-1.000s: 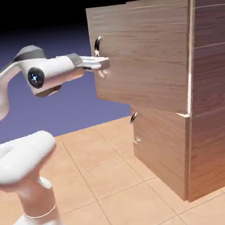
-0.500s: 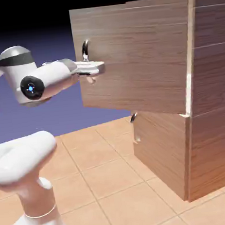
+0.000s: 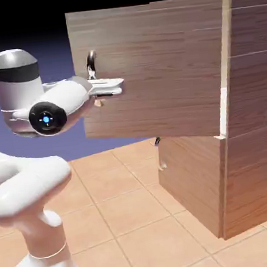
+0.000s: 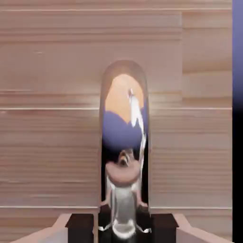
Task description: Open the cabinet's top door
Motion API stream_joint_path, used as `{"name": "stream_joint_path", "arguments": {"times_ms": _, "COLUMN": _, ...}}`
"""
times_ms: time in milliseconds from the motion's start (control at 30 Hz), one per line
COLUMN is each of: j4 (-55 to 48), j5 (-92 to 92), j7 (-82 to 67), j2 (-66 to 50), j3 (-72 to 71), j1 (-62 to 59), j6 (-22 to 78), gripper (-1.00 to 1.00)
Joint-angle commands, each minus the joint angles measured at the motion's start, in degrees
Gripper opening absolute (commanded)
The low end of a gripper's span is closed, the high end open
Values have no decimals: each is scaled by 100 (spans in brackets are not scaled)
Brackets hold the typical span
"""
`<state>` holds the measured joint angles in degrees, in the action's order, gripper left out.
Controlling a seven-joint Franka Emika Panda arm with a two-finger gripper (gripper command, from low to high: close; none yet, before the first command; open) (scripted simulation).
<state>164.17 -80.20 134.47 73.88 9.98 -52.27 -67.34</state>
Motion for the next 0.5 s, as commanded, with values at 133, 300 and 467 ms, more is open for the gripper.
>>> {"name": "stream_joint_path", "arguments": {"times_ms": 133, "j4": -571, "j5": 793, "j7": -596, "j2": -1038, "j3": 636, "j1": 342, "j6": 544, "gripper": -100}}
{"name": "stream_joint_path", "arguments": {"times_ms": 300, "j4": -1273, "j5": 1492, "j7": -1150, "j2": -2077, "j3": 1235, "j1": 817, "j6": 1102, "gripper": -100}}
{"name": "stream_joint_path", "arguments": {"times_ms": 467, "j4": -2104, "j5": 2086, "j7": -1686, "j2": -3115, "j3": 1828, "j1": 1390, "j6": 1733, "gripper": -100}}
